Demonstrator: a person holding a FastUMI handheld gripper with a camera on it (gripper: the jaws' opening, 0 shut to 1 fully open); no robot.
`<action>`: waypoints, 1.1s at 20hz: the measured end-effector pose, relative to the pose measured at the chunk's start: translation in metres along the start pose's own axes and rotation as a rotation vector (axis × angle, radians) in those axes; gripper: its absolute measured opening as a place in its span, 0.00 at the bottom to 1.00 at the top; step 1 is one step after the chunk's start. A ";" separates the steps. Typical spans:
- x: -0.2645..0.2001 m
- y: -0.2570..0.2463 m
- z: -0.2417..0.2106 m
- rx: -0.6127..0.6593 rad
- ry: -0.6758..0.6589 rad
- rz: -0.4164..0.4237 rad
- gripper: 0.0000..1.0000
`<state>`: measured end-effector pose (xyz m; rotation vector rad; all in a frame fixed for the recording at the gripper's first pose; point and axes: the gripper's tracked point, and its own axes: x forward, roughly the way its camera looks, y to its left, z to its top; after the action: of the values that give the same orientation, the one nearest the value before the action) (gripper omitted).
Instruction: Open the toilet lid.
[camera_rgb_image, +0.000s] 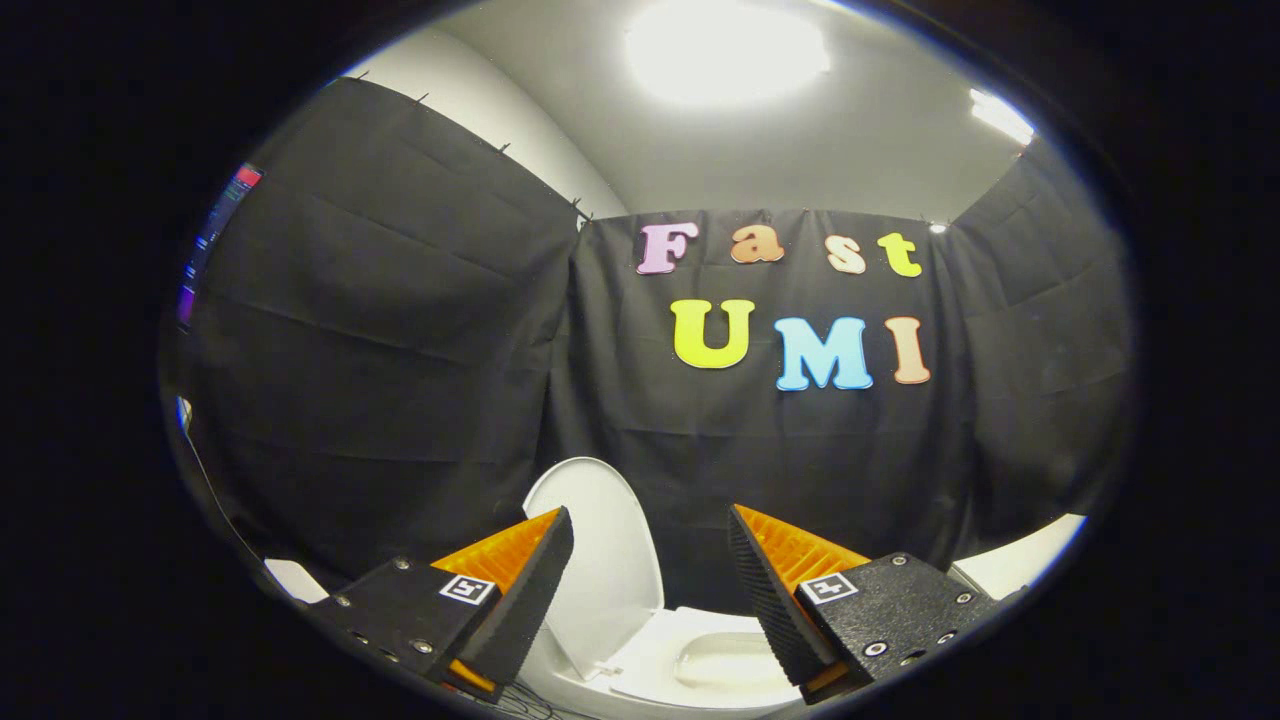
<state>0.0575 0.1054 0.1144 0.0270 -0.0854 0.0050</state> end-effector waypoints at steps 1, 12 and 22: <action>-0.004 -0.007 0.001 0.001 -0.006 -0.008 0.95; -0.034 -0.042 -0.043 -0.038 0.026 -0.011 0.95; -0.048 -0.066 -0.088 -0.085 0.039 -0.056 0.95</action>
<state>0.0171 0.0419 0.0208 -0.0555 -0.0459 -0.0538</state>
